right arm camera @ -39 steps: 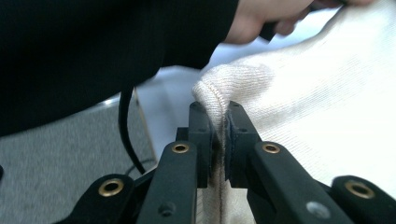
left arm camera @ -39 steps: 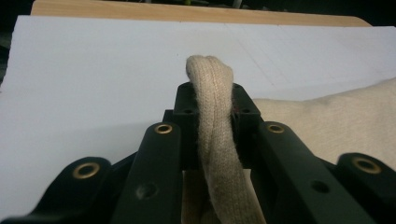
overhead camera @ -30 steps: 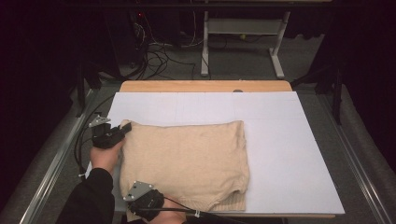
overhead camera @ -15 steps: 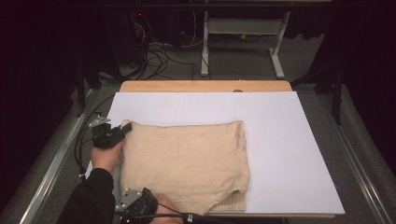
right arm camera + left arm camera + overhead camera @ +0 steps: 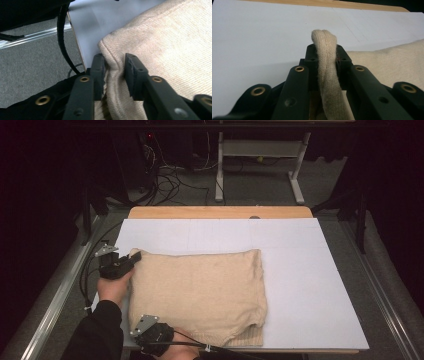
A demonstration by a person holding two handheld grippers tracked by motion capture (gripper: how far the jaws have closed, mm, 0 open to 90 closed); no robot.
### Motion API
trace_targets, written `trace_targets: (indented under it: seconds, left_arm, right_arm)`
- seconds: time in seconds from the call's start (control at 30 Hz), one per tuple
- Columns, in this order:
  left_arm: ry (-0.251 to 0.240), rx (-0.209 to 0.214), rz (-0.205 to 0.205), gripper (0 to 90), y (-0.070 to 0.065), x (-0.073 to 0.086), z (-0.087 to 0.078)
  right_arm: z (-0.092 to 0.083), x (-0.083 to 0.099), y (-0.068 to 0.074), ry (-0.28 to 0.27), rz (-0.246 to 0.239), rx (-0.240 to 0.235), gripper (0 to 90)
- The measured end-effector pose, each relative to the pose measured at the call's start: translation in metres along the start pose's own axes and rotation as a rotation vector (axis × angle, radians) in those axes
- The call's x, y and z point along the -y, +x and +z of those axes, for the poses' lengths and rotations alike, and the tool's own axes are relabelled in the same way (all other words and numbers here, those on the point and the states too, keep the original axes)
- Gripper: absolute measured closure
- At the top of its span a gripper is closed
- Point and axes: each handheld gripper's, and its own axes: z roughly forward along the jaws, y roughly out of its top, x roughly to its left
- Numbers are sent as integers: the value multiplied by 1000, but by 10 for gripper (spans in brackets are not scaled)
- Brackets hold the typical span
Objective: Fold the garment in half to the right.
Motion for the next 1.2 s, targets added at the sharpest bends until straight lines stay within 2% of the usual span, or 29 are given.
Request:
trace_targets:
  seconds: [0.1, 0.3, 0.47, 0.7, 0.93, 1.1, 1.2]
  left_arm:
    - [-1, -1, 0, 762, -1, 0, 0]
    - [0, -1, -3, 762, 0, 1, 0]
    - [-4, 2, -5, 762, 0, 1, 1]
    - [-8, 4, -7, 762, -1, 1, 0]
    - [-17, 9, -12, 762, -1, 0, 0]
    - [-44, 28, -17, 762, -3, -3, -2]
    - [-60, 31, -5, 762, -7, -8, -4]
  right_arm:
    - [0, 1, 0, -4, -2, 18, 821]
    - [-1, 1, 0, -8, -12, 25, 844]
    - [-8, 1, -3, -40, -1, 20, 849]
    - [-22, -3, -6, -96, 13, 31, 853]
    - [-37, -3, -17, -151, 52, 27, 855]
    - [-53, -5, -24, -199, 74, 25, 856]
    - [-63, -8, -28, -232, 81, 34, 856]
